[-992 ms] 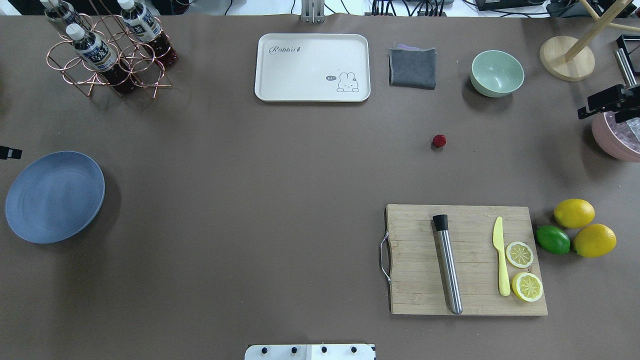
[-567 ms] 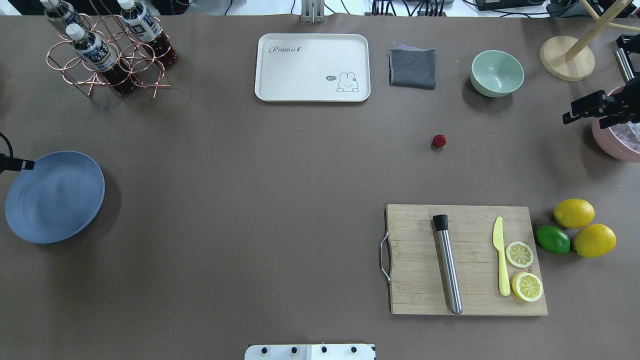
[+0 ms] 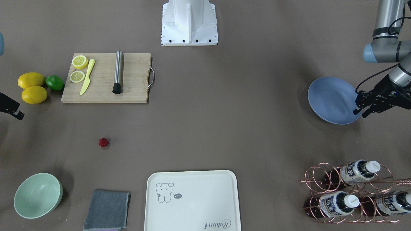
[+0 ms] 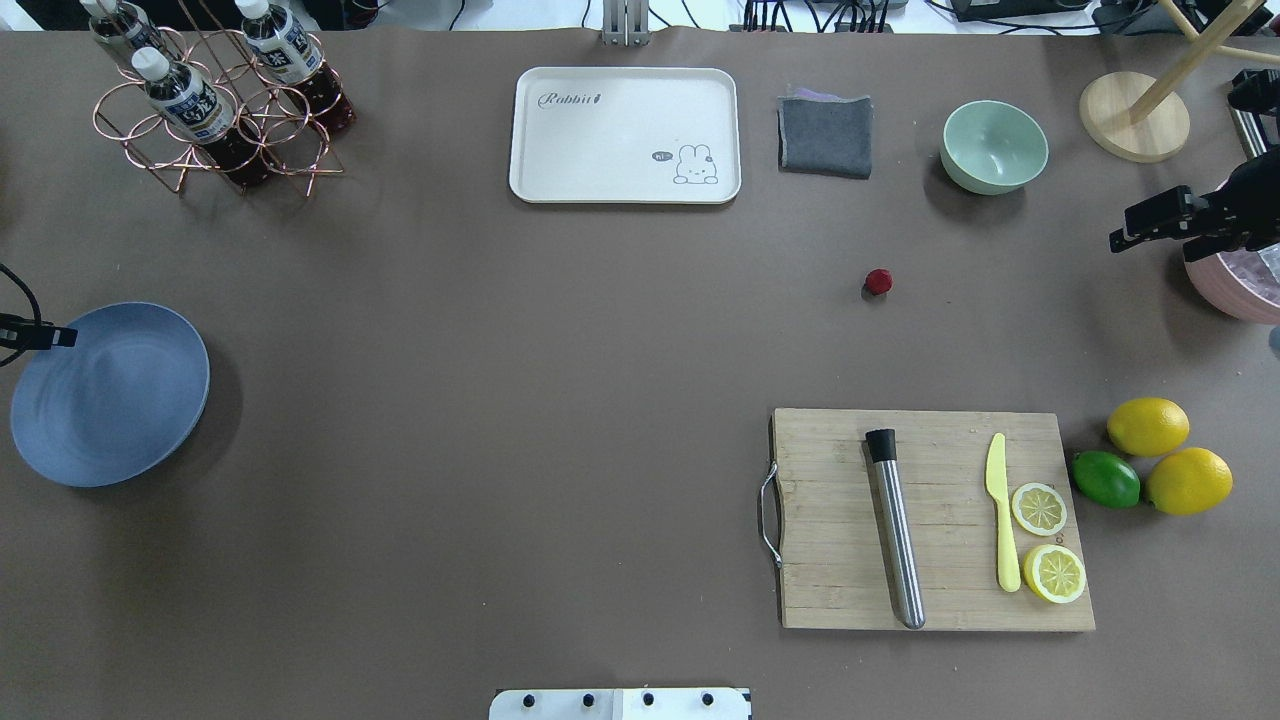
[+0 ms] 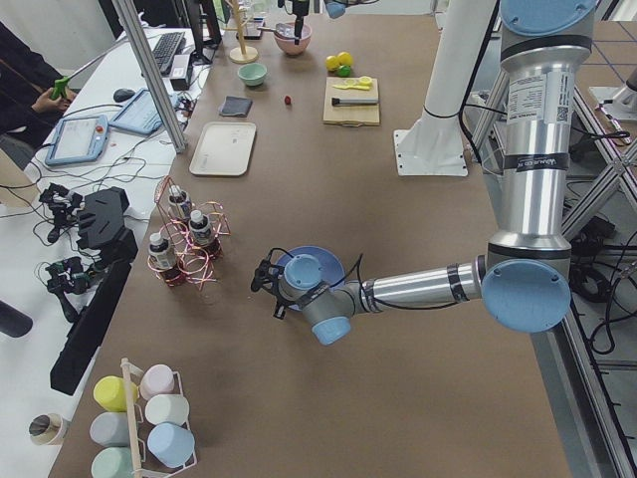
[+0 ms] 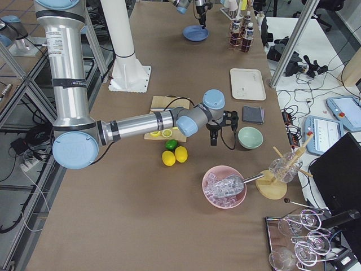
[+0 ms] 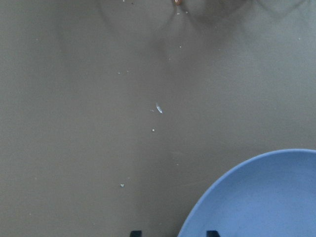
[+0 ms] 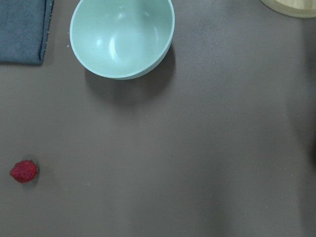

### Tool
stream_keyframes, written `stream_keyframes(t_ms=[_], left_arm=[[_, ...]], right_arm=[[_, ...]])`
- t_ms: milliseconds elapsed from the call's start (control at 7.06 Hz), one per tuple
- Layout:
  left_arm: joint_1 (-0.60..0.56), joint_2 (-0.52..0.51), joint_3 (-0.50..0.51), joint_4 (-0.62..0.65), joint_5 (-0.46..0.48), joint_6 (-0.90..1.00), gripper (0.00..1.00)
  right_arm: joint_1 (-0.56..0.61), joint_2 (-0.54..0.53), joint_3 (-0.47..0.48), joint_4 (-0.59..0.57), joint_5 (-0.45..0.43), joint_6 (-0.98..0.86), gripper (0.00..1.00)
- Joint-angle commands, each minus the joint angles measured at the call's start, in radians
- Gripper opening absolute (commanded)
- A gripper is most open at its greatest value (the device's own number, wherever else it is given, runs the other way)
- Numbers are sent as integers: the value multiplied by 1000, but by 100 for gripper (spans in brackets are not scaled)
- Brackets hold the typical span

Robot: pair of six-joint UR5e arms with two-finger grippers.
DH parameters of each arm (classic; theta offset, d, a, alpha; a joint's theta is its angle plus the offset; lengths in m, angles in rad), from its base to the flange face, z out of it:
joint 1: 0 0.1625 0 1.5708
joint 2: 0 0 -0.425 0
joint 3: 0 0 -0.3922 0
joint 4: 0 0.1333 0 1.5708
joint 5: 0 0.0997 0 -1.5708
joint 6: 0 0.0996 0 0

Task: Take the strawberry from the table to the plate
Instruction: 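Move the right gripper toward the red strawberry while the left arm swings in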

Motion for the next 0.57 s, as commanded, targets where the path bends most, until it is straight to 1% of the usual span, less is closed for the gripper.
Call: stream_keyframes(t_ms=[0,142,425], left_arm=[[6,1,0,-2,-4,0,0],[4,1,-7,-1,-12,-5,0],[-6,0,-14,-2,-165,-49,0]], right_arm=[[-11,6,-1,0,-1,0,100],[-14,12,-1,0,-1,5,100],[-35,35,3,1,0,75,100]])
